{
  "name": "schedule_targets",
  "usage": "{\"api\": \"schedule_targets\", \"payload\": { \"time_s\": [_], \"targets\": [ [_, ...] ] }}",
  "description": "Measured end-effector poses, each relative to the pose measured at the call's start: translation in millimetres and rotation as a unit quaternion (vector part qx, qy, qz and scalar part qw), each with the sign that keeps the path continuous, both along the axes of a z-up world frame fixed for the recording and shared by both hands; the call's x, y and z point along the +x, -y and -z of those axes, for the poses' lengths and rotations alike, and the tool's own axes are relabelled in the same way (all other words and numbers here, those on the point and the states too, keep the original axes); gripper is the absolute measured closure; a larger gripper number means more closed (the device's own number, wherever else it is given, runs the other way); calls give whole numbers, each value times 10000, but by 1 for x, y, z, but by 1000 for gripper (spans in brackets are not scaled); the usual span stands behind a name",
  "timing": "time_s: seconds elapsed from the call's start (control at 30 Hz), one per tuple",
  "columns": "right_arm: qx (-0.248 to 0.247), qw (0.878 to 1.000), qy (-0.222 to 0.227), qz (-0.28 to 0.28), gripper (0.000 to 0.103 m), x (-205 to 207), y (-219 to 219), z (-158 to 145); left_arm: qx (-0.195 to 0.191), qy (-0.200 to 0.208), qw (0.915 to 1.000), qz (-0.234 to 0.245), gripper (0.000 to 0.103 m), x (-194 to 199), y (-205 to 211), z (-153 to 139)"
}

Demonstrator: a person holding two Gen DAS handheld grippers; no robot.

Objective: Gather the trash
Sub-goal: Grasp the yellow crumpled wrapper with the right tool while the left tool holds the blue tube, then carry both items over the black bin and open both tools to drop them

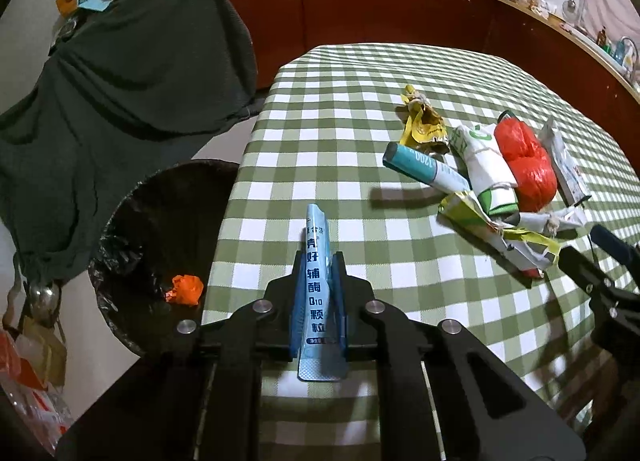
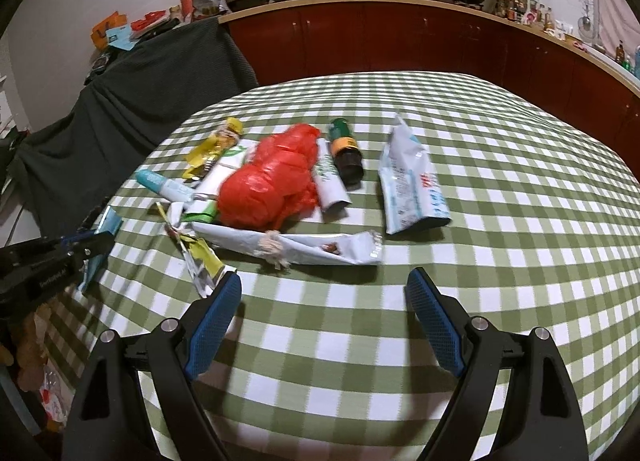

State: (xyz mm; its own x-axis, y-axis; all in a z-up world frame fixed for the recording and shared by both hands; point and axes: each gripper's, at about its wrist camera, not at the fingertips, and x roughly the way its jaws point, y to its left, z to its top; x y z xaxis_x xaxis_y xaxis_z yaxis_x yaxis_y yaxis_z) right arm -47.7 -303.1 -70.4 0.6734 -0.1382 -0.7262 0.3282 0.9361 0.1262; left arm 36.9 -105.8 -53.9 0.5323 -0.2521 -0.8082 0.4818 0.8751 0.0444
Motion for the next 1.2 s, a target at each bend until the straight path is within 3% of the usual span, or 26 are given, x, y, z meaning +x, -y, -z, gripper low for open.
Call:
{"api": "schedule_targets", "payload": {
  "time_s": [0.27,0.67,0.87,1.03,1.2],
  "targets": [
    [9,9994,51,-329,34,11,-20,-10,20,94,10000,22,90,-4,-8,0],
    [21,9966,-13,-828,40,29,-49,-12,-59,254,9996,-137,90,-6,-29,-3],
    [-73,9943,-194,-1046,58,47,-62,-4,-92,255,9991,-320,90,-2,-46,-4],
    [-224,9918,-316,-1215,82,55,-73,0,-113,295,9981,-520,90,3,-63,-5],
    [-233,9907,-285,-1307,86,54,-84,-3,-151,354,9966,-724,90,7,-80,-6]
  ]
}}
